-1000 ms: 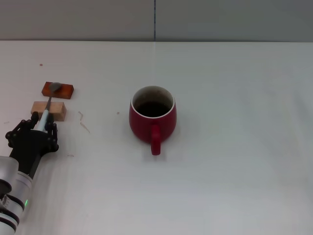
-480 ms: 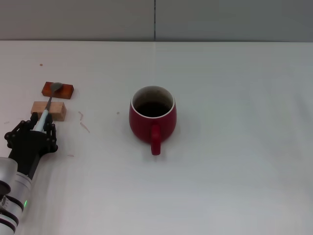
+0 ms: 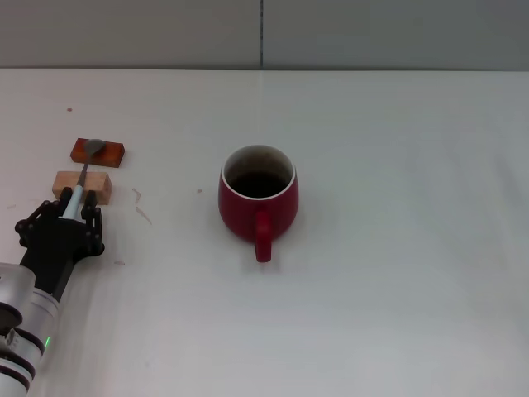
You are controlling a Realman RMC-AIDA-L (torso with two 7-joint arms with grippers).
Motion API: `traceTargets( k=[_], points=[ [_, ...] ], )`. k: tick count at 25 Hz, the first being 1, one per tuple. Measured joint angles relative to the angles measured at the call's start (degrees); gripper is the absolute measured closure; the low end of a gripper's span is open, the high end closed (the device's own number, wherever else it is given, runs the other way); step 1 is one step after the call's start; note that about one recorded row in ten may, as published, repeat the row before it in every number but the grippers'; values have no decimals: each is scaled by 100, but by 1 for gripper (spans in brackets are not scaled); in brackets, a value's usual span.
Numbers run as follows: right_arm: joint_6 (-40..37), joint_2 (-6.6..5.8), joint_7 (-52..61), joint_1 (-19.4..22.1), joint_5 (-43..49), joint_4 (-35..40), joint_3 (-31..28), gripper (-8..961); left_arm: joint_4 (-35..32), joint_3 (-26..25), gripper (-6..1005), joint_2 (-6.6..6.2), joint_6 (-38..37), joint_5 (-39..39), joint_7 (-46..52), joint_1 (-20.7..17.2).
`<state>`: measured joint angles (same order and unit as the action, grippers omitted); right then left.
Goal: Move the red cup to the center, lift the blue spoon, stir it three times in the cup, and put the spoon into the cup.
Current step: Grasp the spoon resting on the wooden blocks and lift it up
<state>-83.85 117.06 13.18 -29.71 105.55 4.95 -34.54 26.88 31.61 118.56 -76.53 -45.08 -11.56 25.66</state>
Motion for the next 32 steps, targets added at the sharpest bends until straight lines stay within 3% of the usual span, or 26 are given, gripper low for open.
traceTargets(
  k=[32],
  points=[
    [-15,37,0,0,0,24,17,394,-25,-6,827,7,-4,-1,-46,-17]
  ],
)
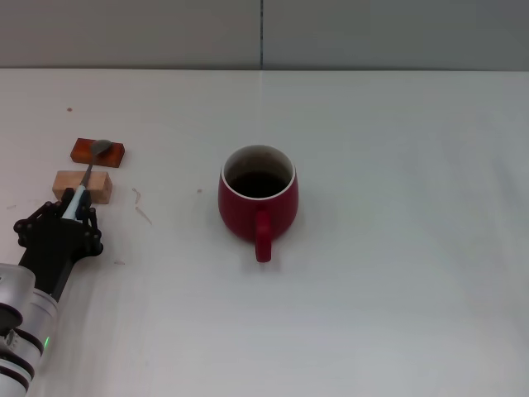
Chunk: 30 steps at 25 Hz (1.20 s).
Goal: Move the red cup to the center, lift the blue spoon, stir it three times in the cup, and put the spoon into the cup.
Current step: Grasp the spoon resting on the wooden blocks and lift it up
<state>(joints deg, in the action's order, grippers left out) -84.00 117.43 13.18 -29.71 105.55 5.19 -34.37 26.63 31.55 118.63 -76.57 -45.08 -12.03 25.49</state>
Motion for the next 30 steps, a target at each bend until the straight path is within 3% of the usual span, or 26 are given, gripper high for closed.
traceTargets(
  k=[30],
  points=[
    [-2,44,0,2,0,-2,-35,394,-29,-79,834,2,11,0,-2,-9]
  ],
)
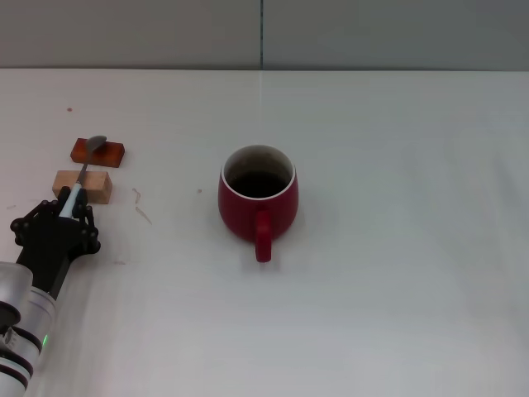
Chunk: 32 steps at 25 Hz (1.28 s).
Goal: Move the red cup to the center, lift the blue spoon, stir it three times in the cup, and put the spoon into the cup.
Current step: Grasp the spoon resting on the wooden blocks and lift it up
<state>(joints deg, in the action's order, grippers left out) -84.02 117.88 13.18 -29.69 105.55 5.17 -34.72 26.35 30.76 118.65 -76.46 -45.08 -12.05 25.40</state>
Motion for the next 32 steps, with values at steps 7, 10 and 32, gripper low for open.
traceTargets(
  k=[7,10,32],
  points=[
    [0,14,0,7,0,2,0,395,17,0,834,-4,-75,0,35,-1],
    [0,20,0,14,0,2,0,394,45,0,834,-10,-234,-1,227,-8],
    [-11,24,0,33,0,-15,0,392,-1794,149,834,-62,-132,-1033,6233,-550]
  ],
)
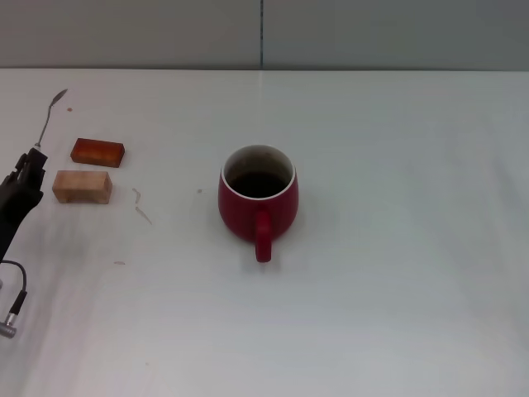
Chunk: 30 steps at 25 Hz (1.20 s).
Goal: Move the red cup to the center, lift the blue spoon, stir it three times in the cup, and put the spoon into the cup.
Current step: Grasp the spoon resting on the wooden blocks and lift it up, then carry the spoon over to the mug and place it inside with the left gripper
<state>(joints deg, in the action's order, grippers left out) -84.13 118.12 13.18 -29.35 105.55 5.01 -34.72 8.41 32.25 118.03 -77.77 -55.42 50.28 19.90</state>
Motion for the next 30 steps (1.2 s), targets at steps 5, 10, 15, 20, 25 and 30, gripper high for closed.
traceTargets(
  k=[5,10,15,20,25,30],
  points=[
    [-8,0,0,0,0,-1,0,393,-448,1,833,-3,6,-348,1177,-82],
    [-8,0,0,0,0,-13,0,394,-1089,26,833,-20,-200,-723,2957,-180],
    [-8,0,0,0,0,-19,0,394,-1420,134,833,-72,-492,-828,4023,-188],
    [-8,0,0,-1,0,-24,0,395,-2002,367,833,-121,-552,-1161,5134,-176],
    [-8,0,0,-7,0,-27,0,395,-2404,500,833,-179,-657,-1424,5736,-171],
    [-7,0,0,-9,0,-27,0,394,-2709,690,833,-478,-834,-2034,6641,14]
  ],
)
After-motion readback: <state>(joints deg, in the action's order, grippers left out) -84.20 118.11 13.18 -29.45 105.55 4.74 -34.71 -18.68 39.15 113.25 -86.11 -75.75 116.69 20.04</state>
